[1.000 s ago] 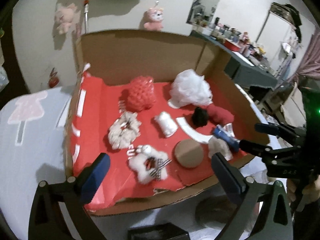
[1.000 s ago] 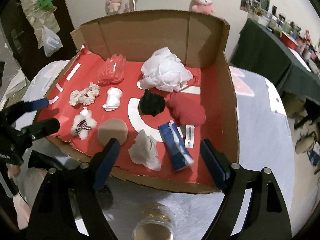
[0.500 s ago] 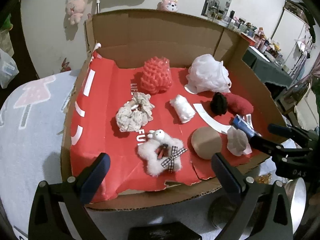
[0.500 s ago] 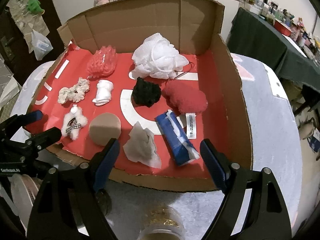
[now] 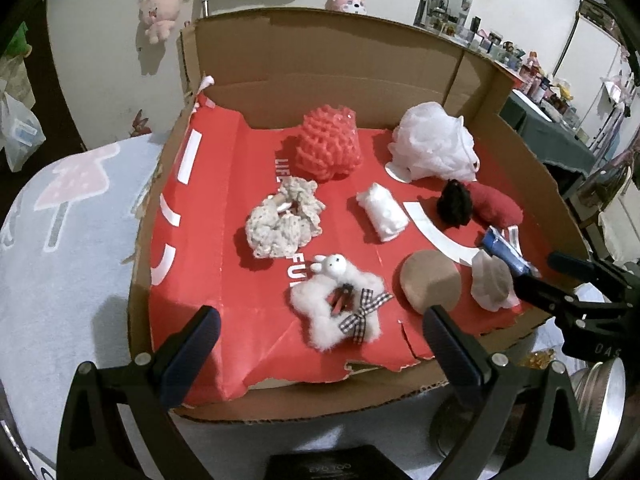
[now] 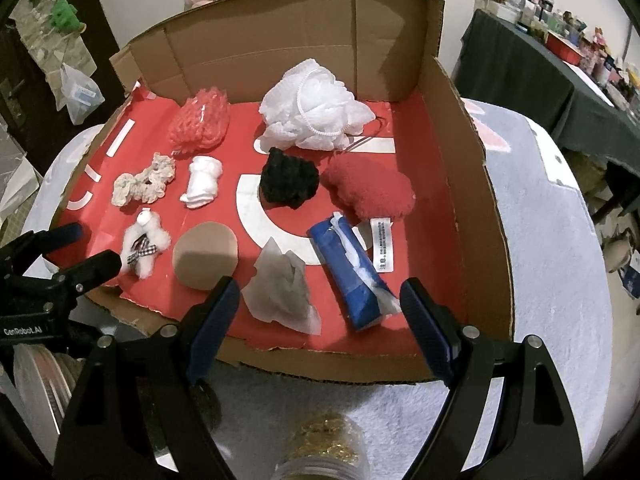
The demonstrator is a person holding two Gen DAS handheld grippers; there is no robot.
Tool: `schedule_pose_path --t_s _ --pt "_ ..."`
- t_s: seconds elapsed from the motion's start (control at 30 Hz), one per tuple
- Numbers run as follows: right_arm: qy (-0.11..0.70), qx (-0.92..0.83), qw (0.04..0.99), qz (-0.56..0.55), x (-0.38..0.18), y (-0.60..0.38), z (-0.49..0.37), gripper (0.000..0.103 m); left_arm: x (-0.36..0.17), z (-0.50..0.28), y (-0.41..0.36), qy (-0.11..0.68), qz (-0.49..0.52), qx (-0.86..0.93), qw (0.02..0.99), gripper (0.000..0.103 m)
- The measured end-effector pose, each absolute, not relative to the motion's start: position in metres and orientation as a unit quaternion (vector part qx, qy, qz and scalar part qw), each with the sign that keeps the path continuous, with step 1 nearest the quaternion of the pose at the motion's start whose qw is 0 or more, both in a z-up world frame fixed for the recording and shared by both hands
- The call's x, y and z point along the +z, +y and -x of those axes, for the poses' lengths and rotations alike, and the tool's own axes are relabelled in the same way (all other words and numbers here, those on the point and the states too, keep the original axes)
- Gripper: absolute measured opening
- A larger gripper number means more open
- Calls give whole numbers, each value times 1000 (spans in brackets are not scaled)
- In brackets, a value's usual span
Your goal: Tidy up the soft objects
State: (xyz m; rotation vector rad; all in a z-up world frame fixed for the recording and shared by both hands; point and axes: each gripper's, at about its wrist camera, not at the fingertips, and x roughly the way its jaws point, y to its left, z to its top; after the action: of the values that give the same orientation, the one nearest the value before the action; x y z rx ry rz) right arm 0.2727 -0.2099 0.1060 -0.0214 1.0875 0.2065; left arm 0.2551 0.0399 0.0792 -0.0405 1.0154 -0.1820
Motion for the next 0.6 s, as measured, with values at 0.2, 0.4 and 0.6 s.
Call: schedule_pose_path --t_s 0.2,0.4,0.6 --pt "518 98 850 14 105 -209 -272 82 78 -255 40 488 17 -85 868 103" --pt "518 97 850 14 105 -208 -271 82 78 -255 40 488 19 -85 869 103" --pt "516 98 851 13 105 -209 -271 82 78 -254 42 487 23 -85 869 103"
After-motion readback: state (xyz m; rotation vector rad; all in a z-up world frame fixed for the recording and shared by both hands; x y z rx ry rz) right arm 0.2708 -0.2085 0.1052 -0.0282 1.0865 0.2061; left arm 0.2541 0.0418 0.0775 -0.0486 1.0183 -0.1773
